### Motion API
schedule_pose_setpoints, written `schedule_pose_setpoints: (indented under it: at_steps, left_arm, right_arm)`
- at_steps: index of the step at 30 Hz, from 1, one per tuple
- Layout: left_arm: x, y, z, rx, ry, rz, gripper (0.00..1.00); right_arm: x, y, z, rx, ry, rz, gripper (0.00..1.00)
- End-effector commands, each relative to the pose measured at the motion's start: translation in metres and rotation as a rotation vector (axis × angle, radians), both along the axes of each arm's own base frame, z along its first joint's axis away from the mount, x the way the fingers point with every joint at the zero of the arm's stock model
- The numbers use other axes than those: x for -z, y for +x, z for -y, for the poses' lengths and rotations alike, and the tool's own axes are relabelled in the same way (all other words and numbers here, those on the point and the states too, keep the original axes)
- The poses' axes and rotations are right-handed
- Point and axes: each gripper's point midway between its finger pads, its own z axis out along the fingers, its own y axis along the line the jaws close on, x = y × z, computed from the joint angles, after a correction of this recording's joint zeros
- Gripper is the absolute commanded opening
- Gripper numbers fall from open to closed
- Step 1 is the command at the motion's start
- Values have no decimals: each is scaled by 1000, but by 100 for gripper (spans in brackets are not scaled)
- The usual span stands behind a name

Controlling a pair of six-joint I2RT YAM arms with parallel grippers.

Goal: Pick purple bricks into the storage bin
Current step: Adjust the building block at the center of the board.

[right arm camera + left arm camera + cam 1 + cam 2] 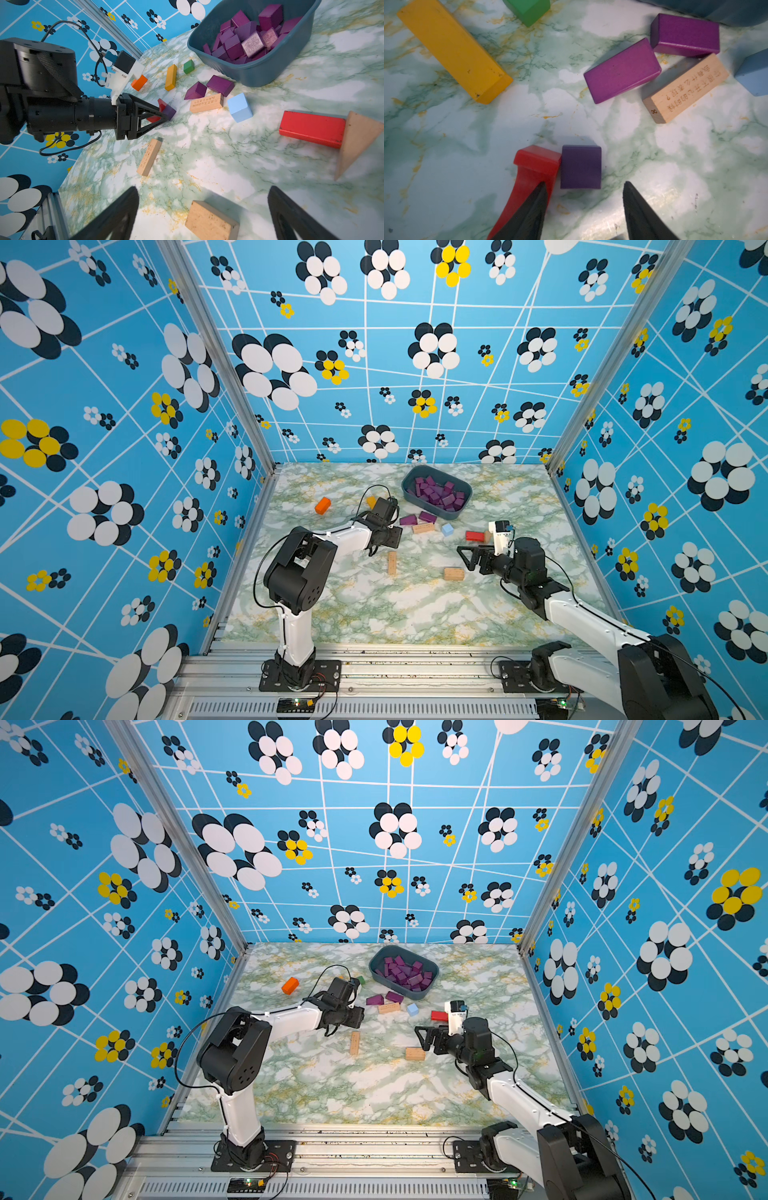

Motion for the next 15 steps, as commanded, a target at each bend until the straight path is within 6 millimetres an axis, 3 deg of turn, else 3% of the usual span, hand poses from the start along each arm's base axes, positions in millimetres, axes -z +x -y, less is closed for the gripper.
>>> schedule_pose_setpoints:
  at_steps: [1,15]
  left_arm:
    - [6,5,-8,-3,48,-18,61]
    - [12,25,-5,-8,90,-20,60]
  right_arm:
    - [4,-1,2,14,-8,0,99]
    - [8,0,5,24,-27,-11,99]
